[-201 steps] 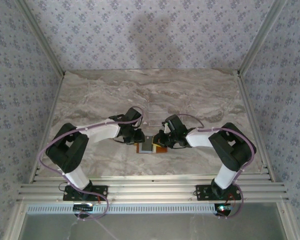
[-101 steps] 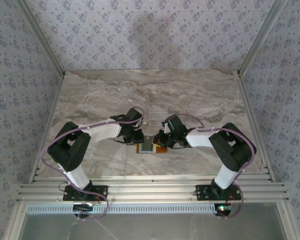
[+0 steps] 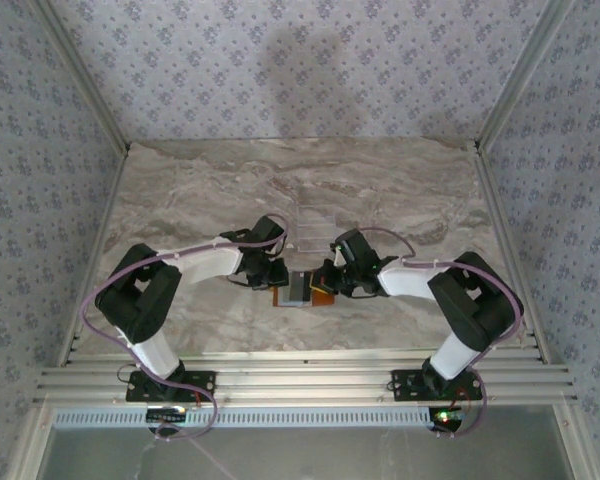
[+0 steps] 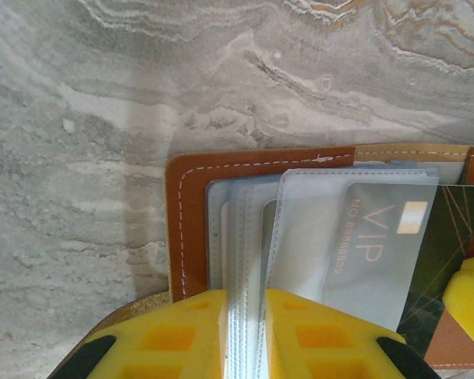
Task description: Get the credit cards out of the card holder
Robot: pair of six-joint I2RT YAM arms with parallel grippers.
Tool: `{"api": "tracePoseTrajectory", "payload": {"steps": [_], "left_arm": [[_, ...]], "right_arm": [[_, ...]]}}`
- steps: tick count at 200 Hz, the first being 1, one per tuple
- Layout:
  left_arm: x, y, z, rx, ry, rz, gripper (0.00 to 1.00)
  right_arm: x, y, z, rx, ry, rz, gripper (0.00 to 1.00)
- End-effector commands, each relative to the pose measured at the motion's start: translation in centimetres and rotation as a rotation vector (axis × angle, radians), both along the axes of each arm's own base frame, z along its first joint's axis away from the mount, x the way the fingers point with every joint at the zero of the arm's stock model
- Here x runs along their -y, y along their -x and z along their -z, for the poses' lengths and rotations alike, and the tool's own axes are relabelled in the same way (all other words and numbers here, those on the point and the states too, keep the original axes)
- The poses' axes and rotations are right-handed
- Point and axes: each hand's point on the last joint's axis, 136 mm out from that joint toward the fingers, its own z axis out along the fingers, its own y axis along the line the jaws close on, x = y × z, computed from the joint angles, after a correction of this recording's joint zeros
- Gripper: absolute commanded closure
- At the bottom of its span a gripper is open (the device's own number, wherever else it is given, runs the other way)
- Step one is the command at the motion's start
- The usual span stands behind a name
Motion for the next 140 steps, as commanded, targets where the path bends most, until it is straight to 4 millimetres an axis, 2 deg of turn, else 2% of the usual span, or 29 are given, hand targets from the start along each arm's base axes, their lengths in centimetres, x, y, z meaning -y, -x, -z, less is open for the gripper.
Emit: {"api": "tracePoseTrajectory", "payload": {"steps": [1, 34, 66, 93, 140], "left_arm": [[-1.9, 1.0, 1.7, -0.050, -0.107, 0.000, 0.80], [-1.8, 0.9, 1.6, -0.050, -0.103, 0.001, 0.80], [-1.8, 1.0, 1.6, -0.052, -0.105, 0.005, 0.80], [-1.9, 1.0, 1.6, -0.054, -0.107, 0.006, 0.80], [-1.8, 1.0, 1.7, -0.058, -0.106, 0.006, 0.80]], "right_arm": [[0.1, 0.1, 0.0, 0.004, -0.008, -0.007, 0.86], [-0.4, 0.1, 0.8, -0.028, -0.023, -0.007, 0.72], [-0.5, 0.3, 1.6, -0.060, -0.011, -0.017, 0.69], [-1.0, 0.5, 1.9, -0.069, -0.017, -0.036, 0.71], [-1.4, 0.4, 1.0, -0.039, 0.002, -0.077, 0.79]]}}
